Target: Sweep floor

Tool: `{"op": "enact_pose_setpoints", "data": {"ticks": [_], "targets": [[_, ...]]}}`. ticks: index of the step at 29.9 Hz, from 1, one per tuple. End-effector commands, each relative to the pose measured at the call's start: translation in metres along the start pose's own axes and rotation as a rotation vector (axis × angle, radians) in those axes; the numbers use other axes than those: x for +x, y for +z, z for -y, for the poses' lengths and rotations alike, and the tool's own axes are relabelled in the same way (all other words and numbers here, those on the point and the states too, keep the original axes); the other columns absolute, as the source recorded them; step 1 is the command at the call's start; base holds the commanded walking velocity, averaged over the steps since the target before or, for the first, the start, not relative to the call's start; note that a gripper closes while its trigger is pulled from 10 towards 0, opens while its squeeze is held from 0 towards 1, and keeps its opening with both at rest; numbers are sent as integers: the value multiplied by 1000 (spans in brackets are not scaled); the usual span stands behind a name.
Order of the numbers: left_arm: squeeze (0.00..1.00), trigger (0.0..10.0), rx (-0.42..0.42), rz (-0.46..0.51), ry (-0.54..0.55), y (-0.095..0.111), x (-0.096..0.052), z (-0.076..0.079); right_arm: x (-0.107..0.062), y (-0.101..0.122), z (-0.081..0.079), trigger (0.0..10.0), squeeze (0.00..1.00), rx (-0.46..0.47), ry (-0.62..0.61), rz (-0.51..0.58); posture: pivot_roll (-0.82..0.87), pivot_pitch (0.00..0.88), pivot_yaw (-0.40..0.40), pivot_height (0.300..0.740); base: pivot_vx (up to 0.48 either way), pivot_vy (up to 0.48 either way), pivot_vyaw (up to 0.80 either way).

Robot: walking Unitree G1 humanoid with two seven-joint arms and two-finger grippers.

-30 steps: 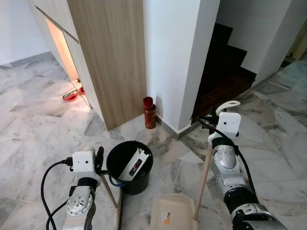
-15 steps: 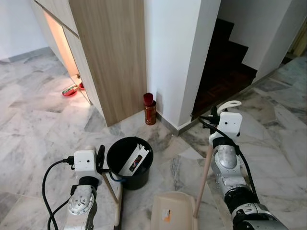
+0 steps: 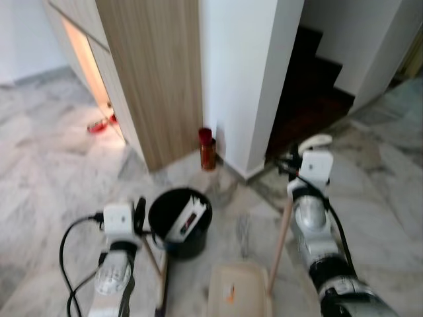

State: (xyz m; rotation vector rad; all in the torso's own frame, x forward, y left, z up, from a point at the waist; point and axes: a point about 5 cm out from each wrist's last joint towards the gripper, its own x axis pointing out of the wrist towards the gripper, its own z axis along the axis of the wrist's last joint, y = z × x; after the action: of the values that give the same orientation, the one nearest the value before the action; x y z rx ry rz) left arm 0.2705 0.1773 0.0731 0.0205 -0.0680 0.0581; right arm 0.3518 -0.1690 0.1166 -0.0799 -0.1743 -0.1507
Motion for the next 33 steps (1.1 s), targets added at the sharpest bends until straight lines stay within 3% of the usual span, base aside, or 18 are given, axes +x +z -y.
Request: {"op": "enact_pose_setpoints", "data": {"ticks": [1, 5, 26, 33], "targets": [[0, 10000, 2, 48, 1, 8, 1, -2, 2, 4, -1, 10000, 0, 10, 0, 15, 58, 0, 32, 740, -326, 0, 0], [0, 10000, -1, 52, 1, 8, 1, -2, 2, 4, 0, 10000, 0, 8, 0, 14, 57, 0, 31, 740, -338, 0, 0], [0, 10000, -10, 45, 19, 6, 0, -2, 4, 3, -3, 10000, 0, 31, 18, 4, 49, 16, 26, 740, 0, 0, 0], [0, 10000, -10, 44, 19, 7, 0, -3, 4, 3, -6, 10000, 0, 31, 30, -3, 52, 24, 30, 740, 0, 0, -704]]}}
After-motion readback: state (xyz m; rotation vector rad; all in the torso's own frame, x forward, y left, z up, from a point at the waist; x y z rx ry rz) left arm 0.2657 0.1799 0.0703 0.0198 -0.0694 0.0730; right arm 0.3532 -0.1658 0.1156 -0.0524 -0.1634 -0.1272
